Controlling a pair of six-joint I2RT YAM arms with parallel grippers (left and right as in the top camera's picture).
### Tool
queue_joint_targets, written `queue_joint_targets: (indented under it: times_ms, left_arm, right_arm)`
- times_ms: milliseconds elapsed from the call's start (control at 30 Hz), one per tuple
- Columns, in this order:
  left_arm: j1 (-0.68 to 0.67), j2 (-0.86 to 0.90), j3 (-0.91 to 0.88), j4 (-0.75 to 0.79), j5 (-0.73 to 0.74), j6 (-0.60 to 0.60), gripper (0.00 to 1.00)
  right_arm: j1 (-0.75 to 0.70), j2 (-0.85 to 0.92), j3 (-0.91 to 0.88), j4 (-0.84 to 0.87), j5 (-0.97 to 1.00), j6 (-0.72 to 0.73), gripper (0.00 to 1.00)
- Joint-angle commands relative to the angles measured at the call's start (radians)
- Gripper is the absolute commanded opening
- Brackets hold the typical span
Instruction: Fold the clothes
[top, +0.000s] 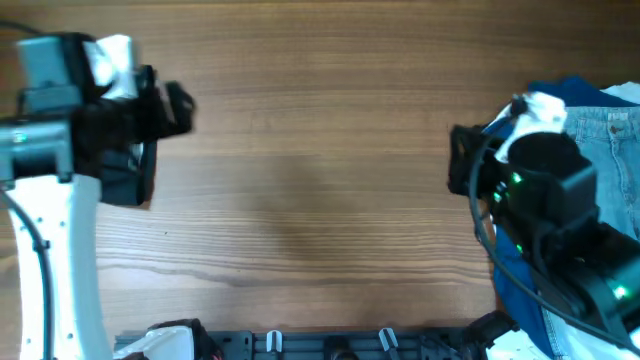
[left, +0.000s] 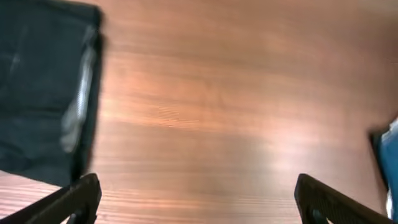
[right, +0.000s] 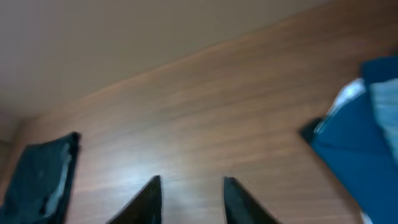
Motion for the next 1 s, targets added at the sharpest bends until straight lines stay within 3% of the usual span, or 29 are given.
queue_joint_targets:
  times_ms: [0,67,300,500,667,700,767,967]
  left_arm:
    - [-0.145,-0.002,0.005,-0.075,-0.16,-0.095,1.0]
    - [-0.218,-0.002,-0.013,-0.089,-0.209,-0.124,1.0]
    - [-0.295,-0.079,-0.045,-0.034,-0.306,-0.171,1.0]
    - [-0.295,-0.339,-0.06,-0.035,-0.364,-0.17,1.0]
    - [-0.295,-0.51,-0.158,0.018,-0.431,-0.17,1.0]
    - [-0.295,-0.515,-0.169,0.027,-0.431,-0.17,1.0]
    - [-0.295,-0.511,-0.181,0.026,-0.43,-0.17,1.0]
    - [-0.295,-0.47,-0.184,0.014,-0.431,-0.17,1.0]
  right_arm:
    - [-0.024,-0.006,0.004,-0.149,-0.012,0.026,0.43]
    - [-0.024,0.015,0.0,-0.229,-0.012,0.048,0.48]
    - [-0.024,0.087,0.0,-0.249,-0.039,-0.003,0.47]
    - [-0.024,-0.132,0.0,-0.26,-0.04,-0.043,0.44]
    - [-0.024,-0.298,0.0,-0.226,-0.033,-0.099,0.62]
    - [-0.024,-0.298,0.0,-0.214,-0.034,-0.102,0.69]
    - [-0.024,-0.286,-0.002,-0.194,-0.033,-0.102,0.99]
    - [-0.024,-0.212,-0.002,-0.151,-0.022,-0.066,1.0]
